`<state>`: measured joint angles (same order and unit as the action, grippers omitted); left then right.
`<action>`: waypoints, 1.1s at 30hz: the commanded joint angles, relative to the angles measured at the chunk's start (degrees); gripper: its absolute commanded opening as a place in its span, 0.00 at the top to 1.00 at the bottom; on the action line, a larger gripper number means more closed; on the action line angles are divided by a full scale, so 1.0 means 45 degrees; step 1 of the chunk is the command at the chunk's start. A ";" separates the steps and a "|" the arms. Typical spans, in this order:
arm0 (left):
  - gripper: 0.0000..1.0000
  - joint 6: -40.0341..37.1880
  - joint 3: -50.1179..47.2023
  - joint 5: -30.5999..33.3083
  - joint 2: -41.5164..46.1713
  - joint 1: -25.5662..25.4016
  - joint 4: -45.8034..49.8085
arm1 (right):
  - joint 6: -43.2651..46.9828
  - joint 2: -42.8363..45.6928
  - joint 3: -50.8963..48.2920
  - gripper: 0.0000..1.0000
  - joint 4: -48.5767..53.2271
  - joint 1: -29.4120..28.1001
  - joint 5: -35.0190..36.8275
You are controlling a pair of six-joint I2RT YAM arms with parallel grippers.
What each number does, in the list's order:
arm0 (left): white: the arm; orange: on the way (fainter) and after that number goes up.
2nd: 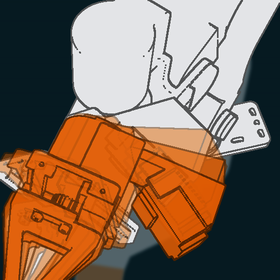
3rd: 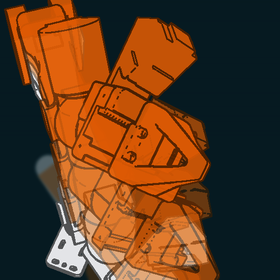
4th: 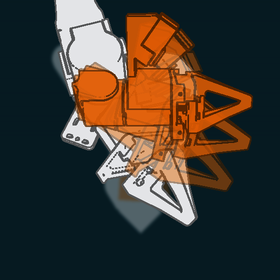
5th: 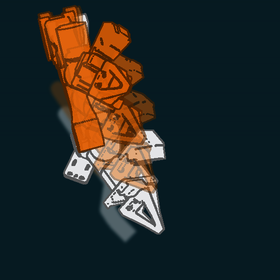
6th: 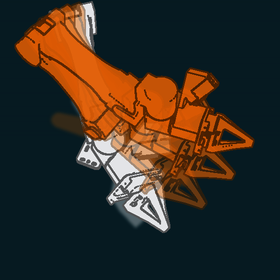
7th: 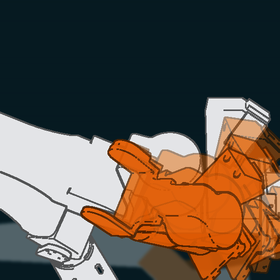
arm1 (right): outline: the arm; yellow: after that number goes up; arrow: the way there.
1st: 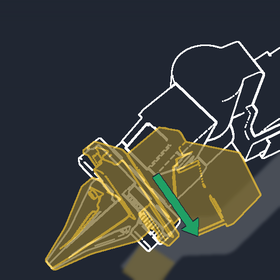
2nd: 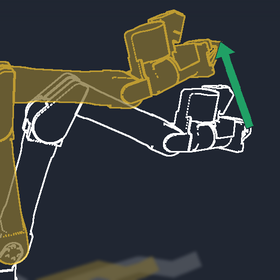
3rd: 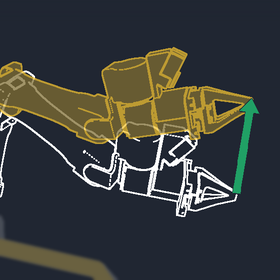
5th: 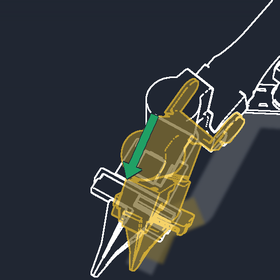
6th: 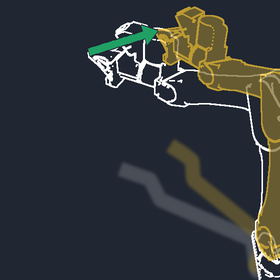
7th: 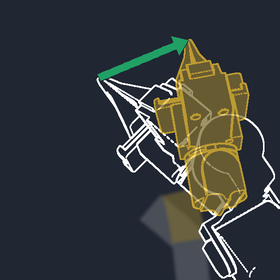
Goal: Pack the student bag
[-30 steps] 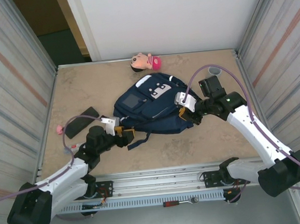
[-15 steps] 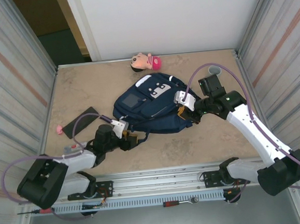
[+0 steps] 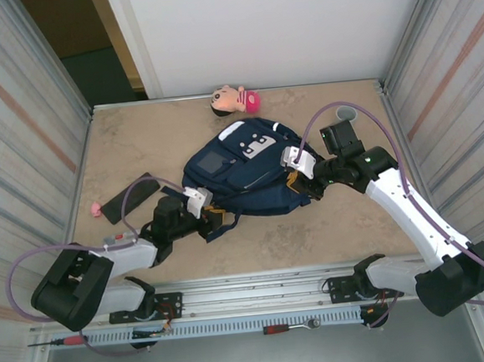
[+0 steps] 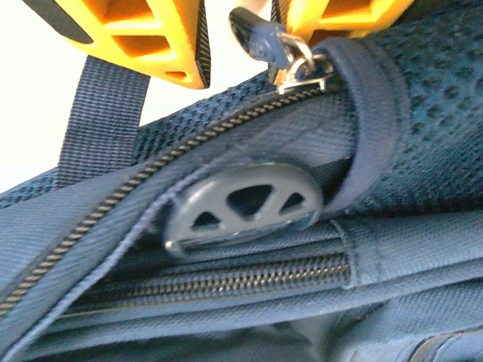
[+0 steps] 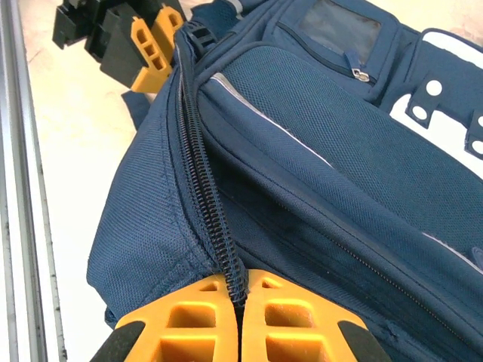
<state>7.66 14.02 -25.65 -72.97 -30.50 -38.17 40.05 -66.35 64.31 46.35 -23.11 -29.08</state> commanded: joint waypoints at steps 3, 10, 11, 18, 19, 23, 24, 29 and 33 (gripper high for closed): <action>0.82 -0.0179 -0.0168 -0.0753 0.0983 -0.0079 0.0429 | -0.0895 0.0456 0.0185 1.00 -0.1271 0.0098 0.0290; 0.90 -0.0146 0.0199 -0.1445 0.1558 -0.0222 0.1423 | -0.1599 0.0811 -0.0398 1.00 -0.1983 -0.0053 0.0046; 0.91 -0.0088 0.0268 -0.1467 0.1569 -0.0258 0.1535 | -0.1714 0.0832 -0.0494 1.00 -0.2073 -0.0133 0.0071; 0.93 0.0125 0.1504 -0.1992 0.1417 -0.1265 0.2517 | -0.2905 0.1022 -0.1447 1.00 -0.2992 -0.1345 0.1332; 0.93 0.0090 0.1738 -0.2201 0.1354 -0.1468 0.2606 | -0.3131 0.1064 -0.1673 1.00 -0.3265 -0.1535 0.1488; 0.93 0.0243 0.2573 -0.2831 0.0956 -0.2213 0.2586 | -0.3779 0.1150 -0.2708 1.00 -0.4299 -0.2007 0.2225; 0.93 0.0288 0.2821 -0.2952 0.0844 -0.2449 0.2557 | -0.3969 0.1160 -0.2888 1.00 -0.4527 -0.2067 0.2277; 0.93 0.0218 0.4226 -0.3088 0.0141 -0.3474 0.3033 | -0.4872 0.1295 -0.3490 1.00 -0.5647 -0.2314 0.2217; 1.00 0.0156 0.4876 -0.1979 -0.0263 -0.3593 0.4041 | -0.6567 0.1682 -0.3763 0.82 -0.5849 -0.2061 0.3003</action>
<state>9.21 32.23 -34.39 -73.93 -45.52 -20.27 18.46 -61.19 47.55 28.40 -32.71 -17.19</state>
